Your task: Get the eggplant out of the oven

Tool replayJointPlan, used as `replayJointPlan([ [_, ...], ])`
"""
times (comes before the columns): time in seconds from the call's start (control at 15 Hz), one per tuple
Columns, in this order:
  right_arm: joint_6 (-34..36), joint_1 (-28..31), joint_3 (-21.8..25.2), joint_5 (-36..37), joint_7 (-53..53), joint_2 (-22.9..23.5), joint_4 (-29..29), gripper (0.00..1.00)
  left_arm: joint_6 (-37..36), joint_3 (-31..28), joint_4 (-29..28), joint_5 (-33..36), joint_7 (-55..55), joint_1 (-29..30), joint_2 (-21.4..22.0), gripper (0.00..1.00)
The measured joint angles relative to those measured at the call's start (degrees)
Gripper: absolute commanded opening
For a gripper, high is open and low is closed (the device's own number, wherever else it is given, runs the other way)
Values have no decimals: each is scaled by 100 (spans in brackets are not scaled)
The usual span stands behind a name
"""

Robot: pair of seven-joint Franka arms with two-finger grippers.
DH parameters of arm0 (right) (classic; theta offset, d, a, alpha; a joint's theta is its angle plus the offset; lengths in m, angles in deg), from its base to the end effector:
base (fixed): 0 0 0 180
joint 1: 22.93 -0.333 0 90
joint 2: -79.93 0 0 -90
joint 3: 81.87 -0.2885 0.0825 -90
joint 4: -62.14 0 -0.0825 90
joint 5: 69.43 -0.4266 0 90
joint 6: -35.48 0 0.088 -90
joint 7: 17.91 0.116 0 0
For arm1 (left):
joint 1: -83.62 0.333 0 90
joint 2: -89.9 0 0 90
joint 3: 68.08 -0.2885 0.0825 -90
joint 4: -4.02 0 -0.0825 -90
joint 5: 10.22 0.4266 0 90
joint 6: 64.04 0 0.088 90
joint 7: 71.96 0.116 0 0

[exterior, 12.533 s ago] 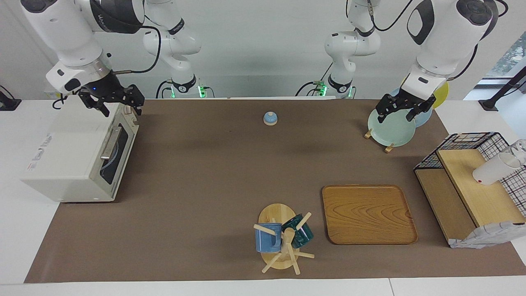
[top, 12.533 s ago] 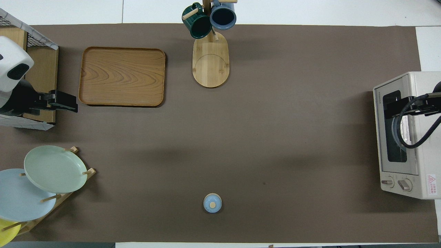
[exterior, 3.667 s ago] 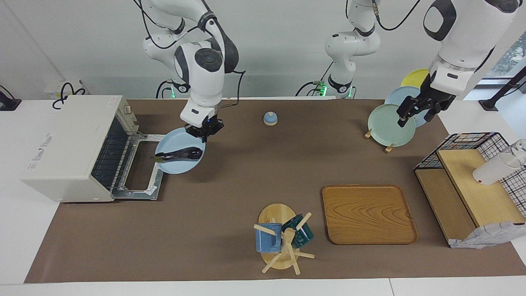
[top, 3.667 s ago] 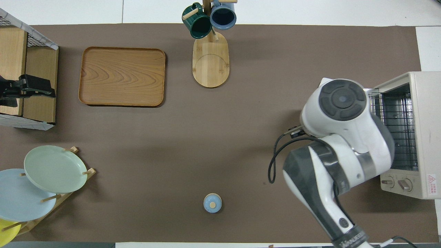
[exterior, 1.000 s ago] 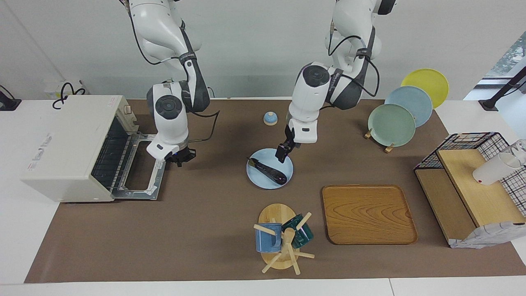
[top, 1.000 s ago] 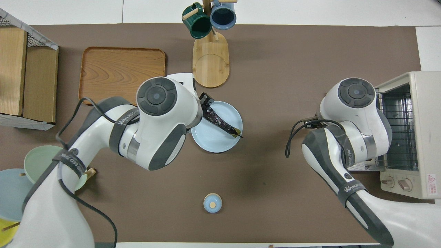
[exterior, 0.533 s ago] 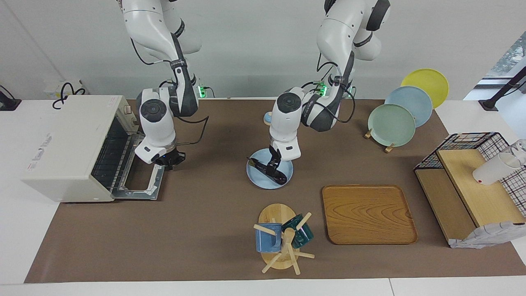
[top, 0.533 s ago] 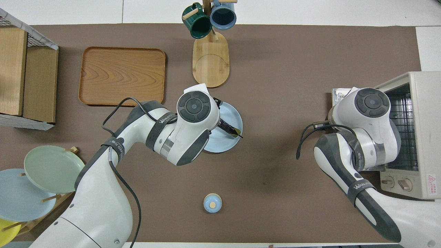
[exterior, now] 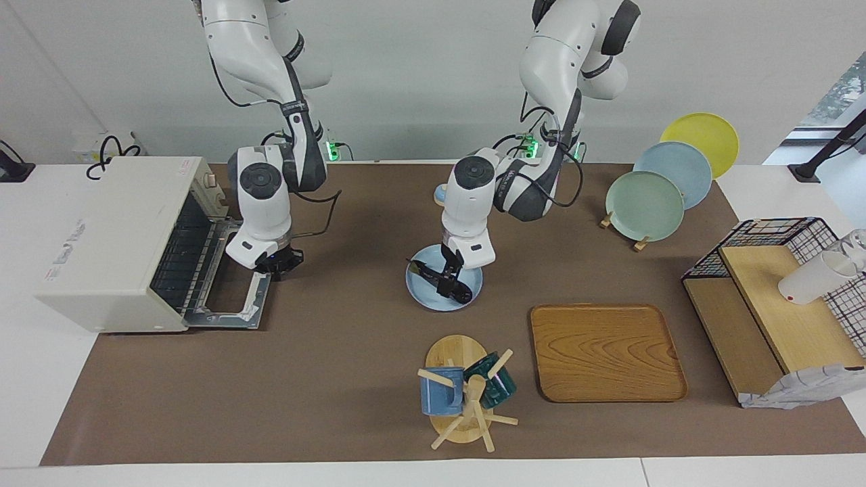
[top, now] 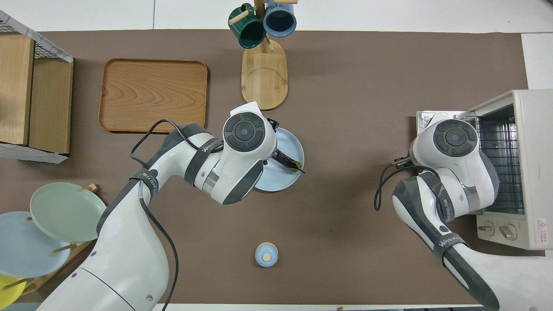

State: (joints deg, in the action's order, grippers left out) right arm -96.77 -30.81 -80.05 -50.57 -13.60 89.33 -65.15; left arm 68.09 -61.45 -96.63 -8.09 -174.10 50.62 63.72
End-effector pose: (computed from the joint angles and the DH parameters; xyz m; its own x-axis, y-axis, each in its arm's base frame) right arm 0.5588 0.0503 0.2289 0.9647 0.2488 -0.0859 0.2623 -0.9362 0.2338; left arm 0.5355 -0.4364 0.2603 0.4711 0.8811 -0.0408 0.8800 -0.4664 0.0892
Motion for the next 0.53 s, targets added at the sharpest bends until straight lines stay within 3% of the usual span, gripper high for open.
replayJointPlan([
  [0.27, 854, -7, -96, 46, -525, -122, 416, 0, 49, -17, -1, 14, -212, 0, -35, 99],
  [0.53, 1856, 211, -96, 7, -1381, -650, 878, 0, 52, -39, -19, 101, -342, -1, -47, 87],
])
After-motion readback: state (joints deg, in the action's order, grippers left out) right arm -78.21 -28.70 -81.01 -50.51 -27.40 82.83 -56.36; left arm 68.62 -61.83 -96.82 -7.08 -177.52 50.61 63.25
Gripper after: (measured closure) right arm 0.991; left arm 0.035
